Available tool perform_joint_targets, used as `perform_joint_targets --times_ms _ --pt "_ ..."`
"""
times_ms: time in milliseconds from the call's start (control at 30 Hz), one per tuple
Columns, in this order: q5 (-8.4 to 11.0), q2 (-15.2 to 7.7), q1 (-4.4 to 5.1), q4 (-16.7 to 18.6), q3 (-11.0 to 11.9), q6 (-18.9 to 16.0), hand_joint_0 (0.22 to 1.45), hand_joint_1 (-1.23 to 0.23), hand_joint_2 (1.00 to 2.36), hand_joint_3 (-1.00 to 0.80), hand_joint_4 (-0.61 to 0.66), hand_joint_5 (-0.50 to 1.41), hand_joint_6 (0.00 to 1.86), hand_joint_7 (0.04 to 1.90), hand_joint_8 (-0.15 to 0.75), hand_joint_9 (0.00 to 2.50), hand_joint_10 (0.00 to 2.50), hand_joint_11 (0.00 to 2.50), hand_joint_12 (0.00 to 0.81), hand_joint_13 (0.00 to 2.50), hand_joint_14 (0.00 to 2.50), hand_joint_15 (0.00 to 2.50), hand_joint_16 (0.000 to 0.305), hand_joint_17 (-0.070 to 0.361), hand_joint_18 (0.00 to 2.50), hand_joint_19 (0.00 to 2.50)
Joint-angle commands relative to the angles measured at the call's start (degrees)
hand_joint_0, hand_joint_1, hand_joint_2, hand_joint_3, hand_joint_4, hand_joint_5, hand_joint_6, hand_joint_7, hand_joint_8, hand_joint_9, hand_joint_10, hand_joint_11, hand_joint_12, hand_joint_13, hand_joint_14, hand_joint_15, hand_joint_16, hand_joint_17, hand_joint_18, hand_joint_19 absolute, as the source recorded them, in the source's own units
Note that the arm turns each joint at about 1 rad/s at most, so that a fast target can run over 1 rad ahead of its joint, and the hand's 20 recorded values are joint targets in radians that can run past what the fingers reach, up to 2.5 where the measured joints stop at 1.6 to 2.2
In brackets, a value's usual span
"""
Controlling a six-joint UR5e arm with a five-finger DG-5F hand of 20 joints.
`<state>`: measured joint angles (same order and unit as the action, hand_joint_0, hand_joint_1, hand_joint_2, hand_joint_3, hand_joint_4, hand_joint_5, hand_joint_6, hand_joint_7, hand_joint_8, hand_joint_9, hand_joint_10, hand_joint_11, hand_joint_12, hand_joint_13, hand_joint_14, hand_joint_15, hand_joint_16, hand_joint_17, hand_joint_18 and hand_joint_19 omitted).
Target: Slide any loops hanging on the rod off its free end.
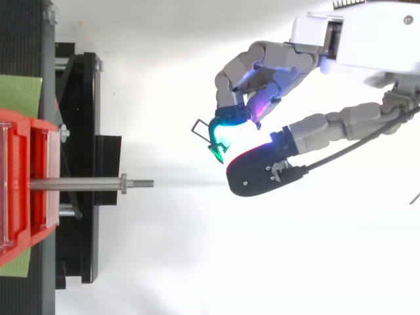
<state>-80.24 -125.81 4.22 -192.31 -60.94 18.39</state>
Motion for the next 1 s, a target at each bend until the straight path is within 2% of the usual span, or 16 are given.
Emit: perform_joint_targets --times_ms 0,333,667,967 --pt "0.0 0.0 0.0 0.0 -0.1 0.0 0.54 -0.54 1.01 -0.42 0.13 -0.11 0.86 1.08 0.254 0.89 0.02 0.54 0.329 0.47 0.01 0.21 0.047 0.106 0.48 0.35" --pt "0.0 0.0 0.0 0.0 0.0 0.0 0.53 -0.53 1.01 -0.42 0.13 -0.11 0.86 1.07 0.263 0.89 0.02 0.55 0.338 0.47 0.01 0.21 0.048 0.107 0.47 0.36" --pt "0.0 0.0 0.0 0.0 0.0 0.0 0.53 -0.62 1.02 -0.22 0.05 -0.08 0.84 1.11 0.251 0.92 0.02 0.55 0.332 0.47 0.01 0.21 0.048 0.107 0.48 0.36" --pt "0.0 0.0 0.0 0.0 0.0 0.0 0.53 -0.64 1.02 -0.19 -0.01 -0.07 0.83 1.13 0.239 0.93 0.02 0.52 0.33 0.47 0.01 0.2 0.048 0.107 0.48 0.35"
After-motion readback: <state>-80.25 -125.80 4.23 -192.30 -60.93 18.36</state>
